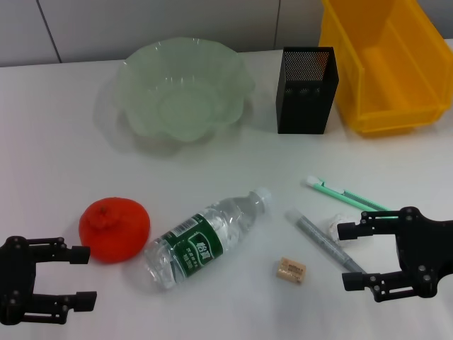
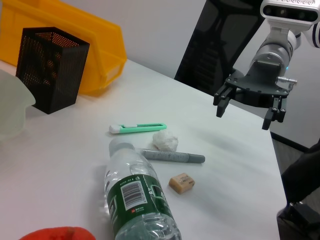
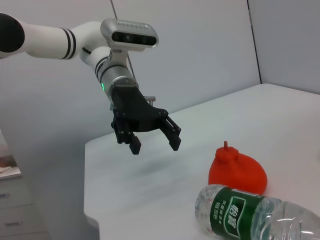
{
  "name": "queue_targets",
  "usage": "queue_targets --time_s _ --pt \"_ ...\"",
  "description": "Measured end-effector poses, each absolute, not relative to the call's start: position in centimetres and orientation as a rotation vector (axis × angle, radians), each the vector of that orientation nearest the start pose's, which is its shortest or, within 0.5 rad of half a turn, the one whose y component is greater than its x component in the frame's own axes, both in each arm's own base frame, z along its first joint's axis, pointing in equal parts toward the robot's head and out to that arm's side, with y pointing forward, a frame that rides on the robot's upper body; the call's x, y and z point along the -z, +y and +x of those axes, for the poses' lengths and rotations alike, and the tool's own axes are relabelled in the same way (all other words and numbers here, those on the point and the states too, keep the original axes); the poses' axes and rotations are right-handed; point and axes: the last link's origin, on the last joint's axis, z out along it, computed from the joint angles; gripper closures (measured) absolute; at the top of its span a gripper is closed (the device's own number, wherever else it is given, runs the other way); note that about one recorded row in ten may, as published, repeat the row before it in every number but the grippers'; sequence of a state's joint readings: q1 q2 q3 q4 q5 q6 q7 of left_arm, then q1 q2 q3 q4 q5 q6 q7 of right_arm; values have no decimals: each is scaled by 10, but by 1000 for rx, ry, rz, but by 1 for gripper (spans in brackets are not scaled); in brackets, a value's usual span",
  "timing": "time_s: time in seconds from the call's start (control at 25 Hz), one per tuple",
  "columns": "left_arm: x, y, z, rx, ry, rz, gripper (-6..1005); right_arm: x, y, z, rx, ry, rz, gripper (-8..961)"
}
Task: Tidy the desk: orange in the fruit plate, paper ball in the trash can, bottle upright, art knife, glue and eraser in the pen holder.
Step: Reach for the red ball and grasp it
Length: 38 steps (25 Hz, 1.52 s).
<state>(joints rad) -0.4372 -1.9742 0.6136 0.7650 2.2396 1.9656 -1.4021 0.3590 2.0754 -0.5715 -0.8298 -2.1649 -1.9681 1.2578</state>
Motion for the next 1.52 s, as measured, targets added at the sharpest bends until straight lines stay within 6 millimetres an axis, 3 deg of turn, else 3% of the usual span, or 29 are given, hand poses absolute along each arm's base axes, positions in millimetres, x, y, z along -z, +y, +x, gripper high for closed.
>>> queue_targets --time_s 0.72,0.8,1.0,1.52 --pt "-54 265 -298 541 -703 -3021 244 -34 244 294 -717 503 -2921 205" --pt "-68 271 -295 557 -646 -2946 247 -34 244 295 -716 509 -2917 205" --pt "-74 275 -293 542 -599 -2886 255 -35 240 299 -715 529 -2908 205" --pt "-46 303 -285 384 -587 -2837 253 -33 236 302 -726 542 -2902 204"
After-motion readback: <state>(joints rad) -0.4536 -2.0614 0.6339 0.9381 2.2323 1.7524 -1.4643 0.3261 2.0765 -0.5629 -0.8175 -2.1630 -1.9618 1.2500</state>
